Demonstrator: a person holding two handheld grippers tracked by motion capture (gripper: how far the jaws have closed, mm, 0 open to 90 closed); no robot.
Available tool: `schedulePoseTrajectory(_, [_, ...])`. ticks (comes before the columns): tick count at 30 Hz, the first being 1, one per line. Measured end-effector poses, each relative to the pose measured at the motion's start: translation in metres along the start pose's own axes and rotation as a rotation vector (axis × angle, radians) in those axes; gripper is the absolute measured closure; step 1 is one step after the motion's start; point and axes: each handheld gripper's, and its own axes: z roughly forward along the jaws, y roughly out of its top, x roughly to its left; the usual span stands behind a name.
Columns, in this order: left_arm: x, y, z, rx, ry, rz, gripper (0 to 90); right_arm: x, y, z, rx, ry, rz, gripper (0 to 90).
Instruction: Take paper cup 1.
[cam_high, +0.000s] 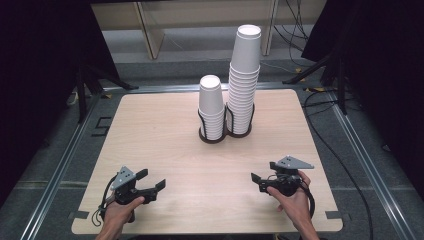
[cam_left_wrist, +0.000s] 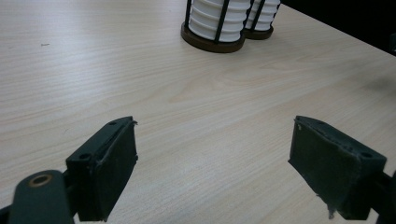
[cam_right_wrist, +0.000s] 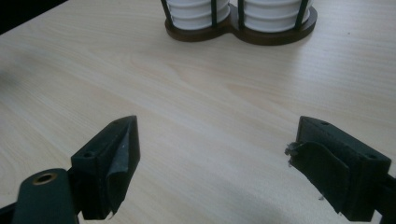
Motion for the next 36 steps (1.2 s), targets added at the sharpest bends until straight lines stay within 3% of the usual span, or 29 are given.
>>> schedulePoseTrajectory(1, [-0.001,0.000,-0.001,0.007,0.012,-0.013,14.4,0.001,0.001,0.000,0.004,0.010,0.012,15.7])
schedulePoseTrajectory(2, [0.000,0.000,0.000,-0.003,0.003,0.000,14.4,0.000,0.003,0.000,-0.020,0.003,-0.016,15.8])
schedulePoseTrajectory(5, [0.000,0.000,0.000,-0.004,0.004,-0.004,14.4,0.001,0.009,0.002,-0.042,0.045,-0.003,16.0])
schedulePoseTrajectory(8, [0.000,0.000,0.000,-0.005,0.005,-0.007,14.4,0.002,0.014,0.003,-0.049,0.039,-0.016,16.0])
schedulePoseTrajectory(11, [0.000,-0.001,-0.001,-0.014,0.001,-0.003,14.4,0.010,0.029,0.009,-0.064,0.073,-0.023,16.0])
schedulePoseTrajectory(12, [0.000,-0.001,-0.002,-0.010,0.003,-0.001,14.5,0.011,0.033,0.009,-0.069,0.058,-0.053,16.1])
schedulePoseTrajectory(15, [0.001,0.000,-0.001,-0.016,0.004,-0.010,14.4,0.014,0.041,0.013,-0.072,0.066,-0.070,16.2])
schedulePoseTrajectory(16, [-0.002,-0.001,-0.004,0.015,0.034,-0.042,14.4,0.019,0.047,0.017,-0.084,0.079,-0.064,16.5])
schedulePoseTrajectory(24, [-0.002,0.000,-0.003,0.015,0.026,-0.021,14.4,0.027,0.069,0.032,-0.088,0.099,-0.113,16.6])
schedulePoseTrajectory(30, [-0.001,0.000,-0.004,0.021,0.033,-0.030,14.4,0.032,0.094,0.044,-0.129,0.103,-0.143,17.2])
schedulePoseTrajectory(31, [0.001,-0.001,-0.001,-0.012,0.006,-0.012,14.5,0.033,0.098,0.045,-0.135,0.113,-0.126,17.2])
schedulePoseTrajectory(33, [0.000,-0.001,-0.002,-0.005,0.015,-0.017,14.4,0.035,0.107,0.048,-0.147,0.117,-0.125,17.3])
schedulePoseTrajectory(35, [0.001,0.000,-0.001,-0.006,0.010,-0.015,14.4,0.035,0.111,0.048,-0.158,0.092,-0.142,17.2])
schedulePoseTrajectory(36, [-0.001,0.000,-0.002,0.010,0.024,-0.027,14.4,0.038,0.119,0.053,-0.167,0.122,-0.128,17.3])
